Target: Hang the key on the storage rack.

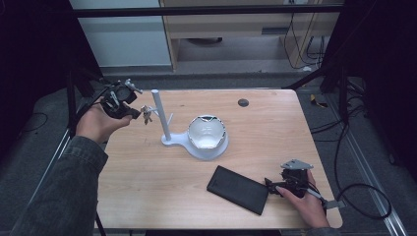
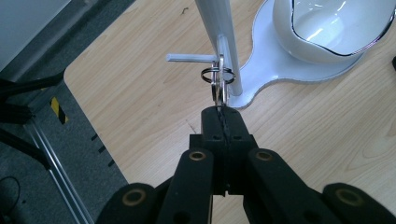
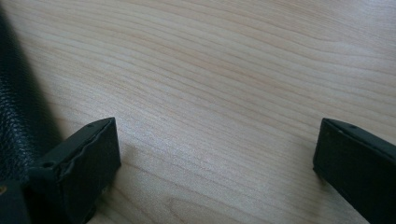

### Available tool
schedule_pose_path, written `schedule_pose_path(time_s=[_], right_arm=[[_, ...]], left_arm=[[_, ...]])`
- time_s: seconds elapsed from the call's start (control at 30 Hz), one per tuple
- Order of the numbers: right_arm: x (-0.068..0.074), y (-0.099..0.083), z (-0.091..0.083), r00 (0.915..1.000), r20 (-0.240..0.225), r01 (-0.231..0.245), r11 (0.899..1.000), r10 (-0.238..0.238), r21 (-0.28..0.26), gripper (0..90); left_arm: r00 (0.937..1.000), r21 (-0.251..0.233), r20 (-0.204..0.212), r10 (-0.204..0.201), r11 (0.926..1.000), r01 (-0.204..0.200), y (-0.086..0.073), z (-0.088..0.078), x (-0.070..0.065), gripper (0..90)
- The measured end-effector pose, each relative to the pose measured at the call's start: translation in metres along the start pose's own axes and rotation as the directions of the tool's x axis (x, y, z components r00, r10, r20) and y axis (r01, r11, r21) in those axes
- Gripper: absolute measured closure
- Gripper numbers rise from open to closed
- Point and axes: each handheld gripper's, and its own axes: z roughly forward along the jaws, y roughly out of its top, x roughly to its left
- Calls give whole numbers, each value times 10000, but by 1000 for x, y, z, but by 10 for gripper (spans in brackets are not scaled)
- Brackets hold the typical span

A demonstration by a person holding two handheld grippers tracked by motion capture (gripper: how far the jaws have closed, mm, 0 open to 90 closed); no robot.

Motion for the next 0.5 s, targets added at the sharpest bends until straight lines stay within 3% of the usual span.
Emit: schedule_pose_path(time_s=[0.3,0.5], right_arm=[[0,0,0,10000,8,16,10000,-16,2,9],[0,0,0,10000,6,23,10000,-23,-4,10]], left_arm=[[9999,76,89,-52,10000,51,3,11,-1,899],[9999,-196,101,-113,9997,115,-1,16,0,897]])
